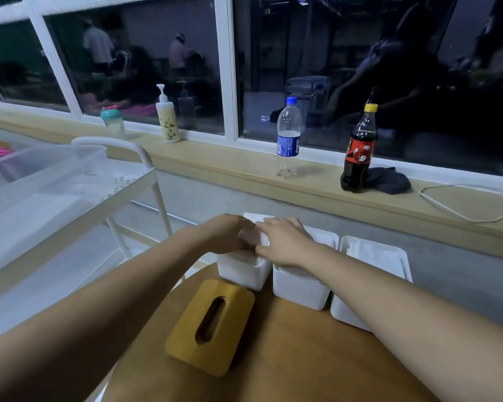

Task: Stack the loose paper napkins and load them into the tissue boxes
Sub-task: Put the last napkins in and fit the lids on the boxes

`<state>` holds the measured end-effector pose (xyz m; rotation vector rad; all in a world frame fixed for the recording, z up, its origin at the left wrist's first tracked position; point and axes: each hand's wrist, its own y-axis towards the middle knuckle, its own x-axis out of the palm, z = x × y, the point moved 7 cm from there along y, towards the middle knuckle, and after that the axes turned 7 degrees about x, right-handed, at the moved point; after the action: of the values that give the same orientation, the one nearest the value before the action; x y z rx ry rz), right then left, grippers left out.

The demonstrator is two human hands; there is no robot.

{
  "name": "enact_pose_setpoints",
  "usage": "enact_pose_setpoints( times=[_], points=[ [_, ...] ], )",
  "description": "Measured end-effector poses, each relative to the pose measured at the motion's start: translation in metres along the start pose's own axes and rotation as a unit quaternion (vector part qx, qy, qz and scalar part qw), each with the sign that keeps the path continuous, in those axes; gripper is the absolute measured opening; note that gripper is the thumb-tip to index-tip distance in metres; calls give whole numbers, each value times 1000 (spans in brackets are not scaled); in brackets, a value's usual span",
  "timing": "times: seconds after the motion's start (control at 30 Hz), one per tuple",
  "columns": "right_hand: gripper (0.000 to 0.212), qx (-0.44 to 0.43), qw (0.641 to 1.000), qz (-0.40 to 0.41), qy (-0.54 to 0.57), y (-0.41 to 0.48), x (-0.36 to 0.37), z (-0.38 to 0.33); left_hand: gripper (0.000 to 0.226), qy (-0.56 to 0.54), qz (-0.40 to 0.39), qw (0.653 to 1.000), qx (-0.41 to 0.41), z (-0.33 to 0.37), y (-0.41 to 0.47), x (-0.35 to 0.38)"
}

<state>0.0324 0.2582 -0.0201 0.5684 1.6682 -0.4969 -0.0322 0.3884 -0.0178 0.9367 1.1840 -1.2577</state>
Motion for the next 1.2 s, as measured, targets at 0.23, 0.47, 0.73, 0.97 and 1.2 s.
enact_pose_setpoints(
  times=[0.23, 0.47, 0.73, 0.97, 1.2],
  points=[
    [64, 1, 993, -73, -94, 4, 13, -7, 86, 3, -117, 993, -33, 3, 4, 7],
    [87, 6, 978, -158, -134, 20, 26, -12, 58, 64, -198, 978, -34, 9, 27, 20],
    [68, 44, 973, -191, -124, 22, 22, -16, 63, 91, -209, 974, -10, 8, 24, 24],
    [23, 26, 993, -107, -32, 3, -4, -14, 45, 10, -114, 993, -21, 23, -3, -5],
    [42, 7, 990, 91, 111, -33, -26, -2, 39, -133, 126, 983, -19, -4, -60, -45]
  ],
)
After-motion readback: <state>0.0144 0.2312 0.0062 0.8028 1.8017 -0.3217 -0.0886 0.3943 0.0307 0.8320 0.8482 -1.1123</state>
